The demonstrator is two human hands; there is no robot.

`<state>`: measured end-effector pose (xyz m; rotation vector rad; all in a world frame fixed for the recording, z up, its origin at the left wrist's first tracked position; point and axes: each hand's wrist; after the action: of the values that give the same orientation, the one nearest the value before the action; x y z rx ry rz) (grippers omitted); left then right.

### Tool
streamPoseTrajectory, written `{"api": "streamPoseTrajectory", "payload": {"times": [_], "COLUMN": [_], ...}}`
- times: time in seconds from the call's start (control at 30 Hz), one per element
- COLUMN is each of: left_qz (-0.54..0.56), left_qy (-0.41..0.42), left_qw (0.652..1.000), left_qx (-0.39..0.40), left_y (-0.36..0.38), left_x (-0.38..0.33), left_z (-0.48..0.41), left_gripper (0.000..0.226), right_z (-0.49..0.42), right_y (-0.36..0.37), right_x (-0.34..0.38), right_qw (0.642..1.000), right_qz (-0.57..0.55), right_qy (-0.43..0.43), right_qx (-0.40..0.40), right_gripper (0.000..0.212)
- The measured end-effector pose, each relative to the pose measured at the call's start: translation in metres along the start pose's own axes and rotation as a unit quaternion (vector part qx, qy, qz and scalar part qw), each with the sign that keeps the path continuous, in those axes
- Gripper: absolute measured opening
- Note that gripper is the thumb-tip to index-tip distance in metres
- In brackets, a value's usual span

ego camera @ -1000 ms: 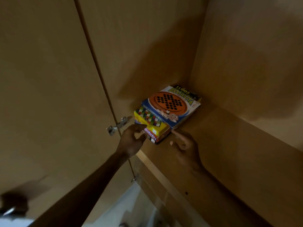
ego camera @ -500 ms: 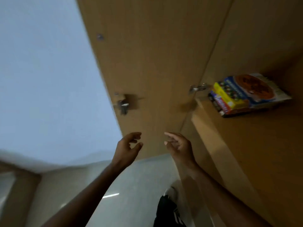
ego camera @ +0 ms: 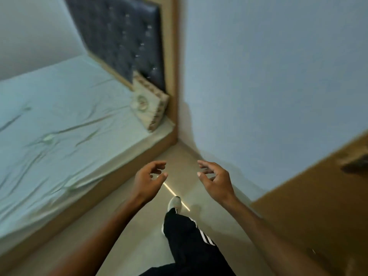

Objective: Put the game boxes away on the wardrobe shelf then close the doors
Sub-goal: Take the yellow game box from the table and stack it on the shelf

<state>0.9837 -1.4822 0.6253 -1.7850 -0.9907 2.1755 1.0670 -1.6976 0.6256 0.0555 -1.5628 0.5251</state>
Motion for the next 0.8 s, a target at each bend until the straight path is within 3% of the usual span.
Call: {"api": "streamPoseTrajectory", "payload": {"times": [0.17,0.4,0.6,0.8], "left_qz": [0.016,0.057,0.096,0.115], "left_qy": [-0.097,-0.218,-0.318,-0.403], "left_qw": [0.986,0.915,0.817,0.688], "left_qx": [-0.137,-0.334,-0.471,-0.593], "left_y": [-0.107,-0.247,-0.331,-0.39], "left_x": [0.071,0.166,0.229,0.29], "left_z": [0.012,0.047,0.131,0.248], "left_gripper": [0.03,0.029,0.03,0.029], "right_z": [-0.062,-0.101,-0.056,0.049], "right_y": [0.137,0.358,0.528,0.688], "right_x": [0.046,0.125,0.18,0.215], "right_qw": [0.986,0.921,0.826,0.718], "right_qz": [0.007,0.005,0.014,0.019], "right_qy": [-0.051,-0.116,-0.171,-0.203], "right_qx": [0.16,0.371,0.537,0.665], "right_gripper": [0.034,0.034,0.034,0.034]}}
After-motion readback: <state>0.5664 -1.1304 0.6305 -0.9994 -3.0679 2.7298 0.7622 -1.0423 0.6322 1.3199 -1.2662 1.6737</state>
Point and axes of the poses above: each hand's wrist, its own z-axis away from the middle knuckle, its own y-axis out of the palm, x = y × z, and after that the axes turned 8 degrees about -z, right-handed
